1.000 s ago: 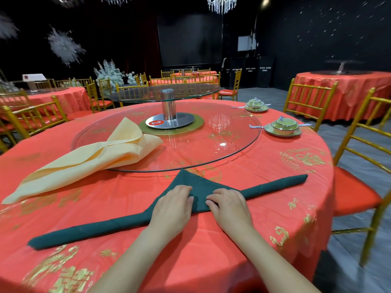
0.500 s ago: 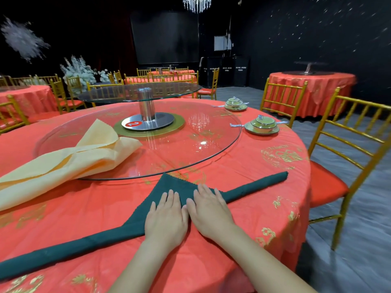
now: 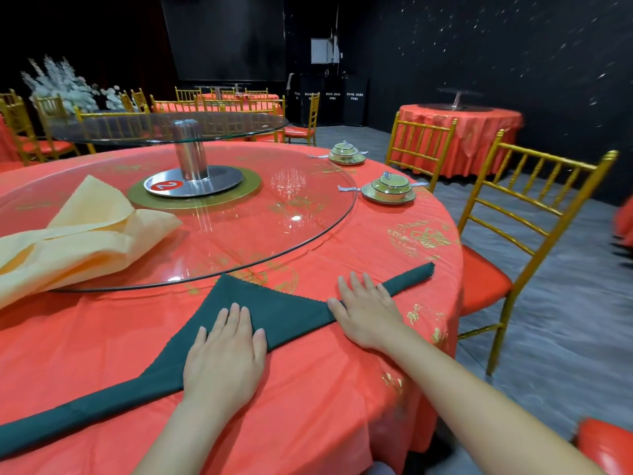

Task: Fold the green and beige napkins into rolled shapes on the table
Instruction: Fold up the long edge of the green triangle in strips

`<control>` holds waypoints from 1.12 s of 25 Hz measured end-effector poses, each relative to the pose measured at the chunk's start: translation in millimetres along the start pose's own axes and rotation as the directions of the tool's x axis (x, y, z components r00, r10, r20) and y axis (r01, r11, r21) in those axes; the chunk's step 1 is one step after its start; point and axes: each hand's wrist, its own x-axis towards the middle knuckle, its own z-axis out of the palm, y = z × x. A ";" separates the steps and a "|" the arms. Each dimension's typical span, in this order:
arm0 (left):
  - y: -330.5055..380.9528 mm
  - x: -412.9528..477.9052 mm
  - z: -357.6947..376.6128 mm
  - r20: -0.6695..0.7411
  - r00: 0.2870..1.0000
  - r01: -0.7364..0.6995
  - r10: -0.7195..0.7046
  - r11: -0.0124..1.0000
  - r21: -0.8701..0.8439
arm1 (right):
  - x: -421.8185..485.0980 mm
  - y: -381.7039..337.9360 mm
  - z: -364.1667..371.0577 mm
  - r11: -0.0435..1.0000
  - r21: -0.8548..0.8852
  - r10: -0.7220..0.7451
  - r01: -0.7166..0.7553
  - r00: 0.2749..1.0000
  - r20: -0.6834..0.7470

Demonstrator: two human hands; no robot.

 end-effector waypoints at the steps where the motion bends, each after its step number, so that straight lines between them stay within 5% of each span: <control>1: -0.3 -0.2 0.2 -0.002 1.000 -0.001 0.001 1.000 0.002 | 3.5 5.9 -0.5 1.000 0.003 0.023 -0.023 1.000 -0.001; 21: 2.2 0.9 -1.0 0.048 0.999 0.000 0.000 1.000 -0.002 | 24.8 73.9 -19.2 0.924 0.039 0.381 -0.380 0.925 -0.005; 24: 3.4 1.6 -1.5 0.070 0.998 -0.001 0.000 1.000 0.009 | 14.0 37.7 -23.1 0.955 0.042 0.297 -0.294 0.948 -0.113; 28: 2.5 4.4 -3.2 0.095 0.995 0.007 -0.007 1.000 0.008 | -15.6 -40.4 -10.4 0.996 0.033 -0.076 0.081 0.988 -0.133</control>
